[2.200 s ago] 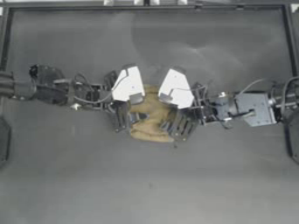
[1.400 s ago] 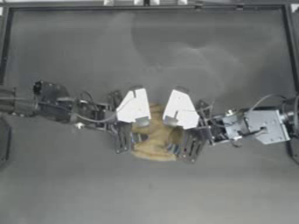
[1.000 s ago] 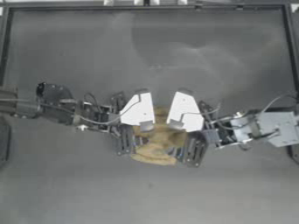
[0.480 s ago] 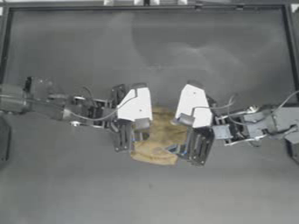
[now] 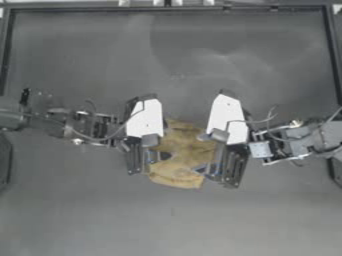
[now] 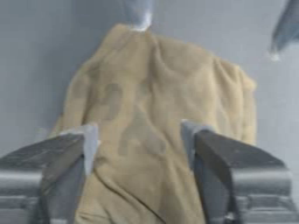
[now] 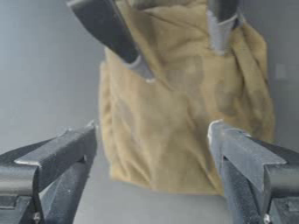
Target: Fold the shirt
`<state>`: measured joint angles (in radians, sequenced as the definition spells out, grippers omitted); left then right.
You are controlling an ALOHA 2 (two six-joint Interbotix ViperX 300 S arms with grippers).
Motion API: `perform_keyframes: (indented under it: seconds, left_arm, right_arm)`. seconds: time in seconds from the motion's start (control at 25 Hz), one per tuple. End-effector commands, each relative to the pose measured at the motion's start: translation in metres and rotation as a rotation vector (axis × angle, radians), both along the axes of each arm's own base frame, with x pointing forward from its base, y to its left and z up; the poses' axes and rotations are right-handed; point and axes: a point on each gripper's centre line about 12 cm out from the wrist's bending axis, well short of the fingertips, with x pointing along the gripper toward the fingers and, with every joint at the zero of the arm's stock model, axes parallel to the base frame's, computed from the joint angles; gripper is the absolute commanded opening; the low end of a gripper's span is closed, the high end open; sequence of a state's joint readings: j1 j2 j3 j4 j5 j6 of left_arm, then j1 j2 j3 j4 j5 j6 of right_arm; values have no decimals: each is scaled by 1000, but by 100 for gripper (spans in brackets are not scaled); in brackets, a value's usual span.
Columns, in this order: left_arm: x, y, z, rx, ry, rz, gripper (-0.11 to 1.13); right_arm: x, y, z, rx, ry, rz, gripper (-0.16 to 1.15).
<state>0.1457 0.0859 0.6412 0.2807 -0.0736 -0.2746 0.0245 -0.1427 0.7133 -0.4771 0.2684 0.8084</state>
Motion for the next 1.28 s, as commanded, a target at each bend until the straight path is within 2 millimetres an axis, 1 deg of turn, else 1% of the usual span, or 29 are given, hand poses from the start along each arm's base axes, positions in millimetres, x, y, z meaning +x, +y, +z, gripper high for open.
perform_keyframes:
  seconds: [0.04,0.2,0.4,0.56,0.64,0.68,0.76,1.0,1.12,1.2,1.28]
  left_arm:
    - [-7,6,20,-17,-126,19,82]
    - [-13,7,0,-43,-122,28,82]
    - [-13,6,-32,-64,-62,31,82]
    - [-12,6,-47,-80,-52,38,82]
    - [-11,6,-48,-83,-53,41,82]
    - [-11,6,-46,-81,-55,41,82]
    - [-9,7,-34,-72,-79,38,81]
    - [-10,7,13,-32,-125,31,81]
    - [-12,2,32,-18,-132,21,81]
    - [-13,-5,42,-14,-140,6,81]
    - [-14,-12,49,-14,-152,-9,81]
  right_arm:
    - [-1,0,19,5,-57,-1,101]
    - [-2,0,22,3,-64,0,101]
    - [0,0,24,4,-73,1,101]
    - [-1,0,24,6,-70,-1,101]
    - [0,0,24,6,-73,0,101]
    - [0,0,24,5,-72,0,101]
    - [0,0,24,1,-72,2,101]
    - [-1,-5,23,-9,-71,-4,101]
    - [0,-9,24,-13,-83,-7,101]
    - [0,-13,24,-13,-93,-14,101]
    - [1,-18,22,-17,-94,-20,101]
